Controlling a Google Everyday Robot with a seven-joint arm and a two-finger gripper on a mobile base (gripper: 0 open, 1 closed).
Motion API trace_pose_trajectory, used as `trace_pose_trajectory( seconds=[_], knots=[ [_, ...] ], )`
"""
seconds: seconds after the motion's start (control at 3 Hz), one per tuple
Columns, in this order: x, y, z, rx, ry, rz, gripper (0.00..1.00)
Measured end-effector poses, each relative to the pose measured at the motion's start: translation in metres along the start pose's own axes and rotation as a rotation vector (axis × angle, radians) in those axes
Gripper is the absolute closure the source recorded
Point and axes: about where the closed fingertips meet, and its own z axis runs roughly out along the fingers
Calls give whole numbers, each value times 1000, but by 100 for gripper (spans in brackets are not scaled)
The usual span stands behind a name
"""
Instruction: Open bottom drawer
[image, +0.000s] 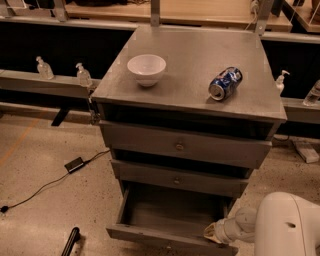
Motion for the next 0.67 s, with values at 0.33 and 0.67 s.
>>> trace_pose_trajectory(
  seconds=[0.33, 0.67],
  knots=[
    [0, 0, 0, 0, 0, 0, 28],
    [0, 0, 0, 0, 0, 0, 6]
  ],
)
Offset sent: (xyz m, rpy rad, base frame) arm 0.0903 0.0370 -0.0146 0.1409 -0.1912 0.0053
